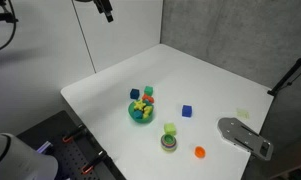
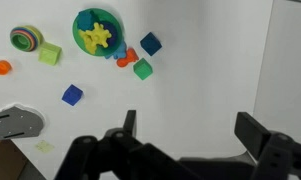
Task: Put the light green building block on top of the blue building block
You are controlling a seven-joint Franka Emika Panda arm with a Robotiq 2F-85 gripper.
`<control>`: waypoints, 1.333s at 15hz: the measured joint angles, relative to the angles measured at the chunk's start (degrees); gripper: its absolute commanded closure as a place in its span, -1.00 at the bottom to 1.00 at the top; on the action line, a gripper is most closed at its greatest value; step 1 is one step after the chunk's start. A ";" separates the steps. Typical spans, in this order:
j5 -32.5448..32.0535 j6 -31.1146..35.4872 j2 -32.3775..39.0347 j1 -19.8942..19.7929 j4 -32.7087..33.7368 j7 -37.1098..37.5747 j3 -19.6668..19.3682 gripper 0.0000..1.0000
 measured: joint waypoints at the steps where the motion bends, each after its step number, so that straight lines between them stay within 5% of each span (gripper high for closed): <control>1: 0.00 0.00 -0.01 0.00 0.00 0.00 0.00 -1.00; 13: -2.60 0.09 7.47 -2.46 0.99 -2.55 -5.86 -1.00; 20: -1.05 1.99 16.67 -4.51 3.10 -19.68 -14.39 -1.00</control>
